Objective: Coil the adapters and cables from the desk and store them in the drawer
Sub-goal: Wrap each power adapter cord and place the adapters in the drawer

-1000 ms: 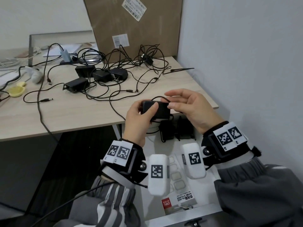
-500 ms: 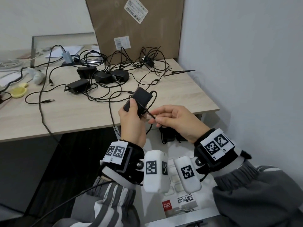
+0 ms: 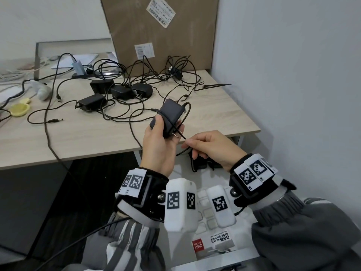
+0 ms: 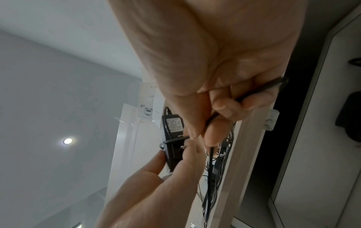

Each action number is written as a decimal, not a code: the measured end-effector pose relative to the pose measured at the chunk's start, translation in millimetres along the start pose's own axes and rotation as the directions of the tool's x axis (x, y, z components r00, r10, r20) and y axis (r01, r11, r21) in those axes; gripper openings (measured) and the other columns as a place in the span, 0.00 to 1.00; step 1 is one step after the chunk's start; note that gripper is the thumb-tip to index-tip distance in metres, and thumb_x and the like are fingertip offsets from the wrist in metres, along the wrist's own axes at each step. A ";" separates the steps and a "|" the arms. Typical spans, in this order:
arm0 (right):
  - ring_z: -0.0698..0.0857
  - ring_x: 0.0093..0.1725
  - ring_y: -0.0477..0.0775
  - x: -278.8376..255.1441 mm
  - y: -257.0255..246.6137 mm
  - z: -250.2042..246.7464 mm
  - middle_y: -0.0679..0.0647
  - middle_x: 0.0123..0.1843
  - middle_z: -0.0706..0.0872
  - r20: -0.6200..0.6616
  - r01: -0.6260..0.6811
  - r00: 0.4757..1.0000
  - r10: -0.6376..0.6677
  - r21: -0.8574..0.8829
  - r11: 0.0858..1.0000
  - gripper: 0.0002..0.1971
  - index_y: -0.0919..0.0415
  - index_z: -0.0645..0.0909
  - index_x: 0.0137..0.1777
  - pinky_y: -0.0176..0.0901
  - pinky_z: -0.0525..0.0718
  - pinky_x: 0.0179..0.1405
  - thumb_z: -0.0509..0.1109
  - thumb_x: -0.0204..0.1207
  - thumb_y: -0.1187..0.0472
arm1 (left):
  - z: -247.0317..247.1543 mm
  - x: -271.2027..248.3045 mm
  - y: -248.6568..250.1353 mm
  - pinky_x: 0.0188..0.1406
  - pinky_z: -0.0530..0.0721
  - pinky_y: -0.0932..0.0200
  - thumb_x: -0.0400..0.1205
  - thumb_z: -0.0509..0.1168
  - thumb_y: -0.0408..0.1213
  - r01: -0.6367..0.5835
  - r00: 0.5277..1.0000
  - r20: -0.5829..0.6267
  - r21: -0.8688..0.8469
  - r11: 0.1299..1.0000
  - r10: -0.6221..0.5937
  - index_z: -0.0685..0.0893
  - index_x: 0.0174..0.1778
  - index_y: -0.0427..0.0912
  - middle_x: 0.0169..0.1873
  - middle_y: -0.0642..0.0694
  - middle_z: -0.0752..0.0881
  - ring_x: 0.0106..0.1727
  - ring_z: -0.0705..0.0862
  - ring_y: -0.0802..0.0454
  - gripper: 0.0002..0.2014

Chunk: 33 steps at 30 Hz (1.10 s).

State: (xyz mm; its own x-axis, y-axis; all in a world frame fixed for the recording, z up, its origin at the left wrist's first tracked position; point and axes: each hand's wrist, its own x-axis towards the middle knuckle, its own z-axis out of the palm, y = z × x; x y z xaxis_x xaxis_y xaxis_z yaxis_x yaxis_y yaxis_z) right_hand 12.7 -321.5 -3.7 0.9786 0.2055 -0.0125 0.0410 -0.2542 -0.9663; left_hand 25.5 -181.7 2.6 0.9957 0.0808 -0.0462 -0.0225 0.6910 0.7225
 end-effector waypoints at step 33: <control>0.78 0.24 0.44 8.2 -0.5 -26.7 0.53 0.26 0.84 -0.127 -0.016 0.990 0.055 0.292 0.956 0.12 0.60 0.82 0.42 0.31 0.76 0.23 0.64 0.75 0.77 | -5.8 -7.5 15.2 0.53 0.81 0.50 0.84 0.62 0.42 0.150 0.899 0.293 0.490 0.859 -0.324 0.79 0.63 0.40 0.50 0.41 0.86 0.42 0.87 0.48 0.14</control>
State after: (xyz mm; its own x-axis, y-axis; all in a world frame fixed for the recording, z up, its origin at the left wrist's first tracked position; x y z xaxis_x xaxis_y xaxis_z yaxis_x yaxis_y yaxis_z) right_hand 26.1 -345.0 3.6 0.9970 0.0699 -0.0334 -0.0355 0.0292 -0.9989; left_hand 17.2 -167.7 9.9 0.9292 -0.3621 -0.0736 0.1741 0.2533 0.9516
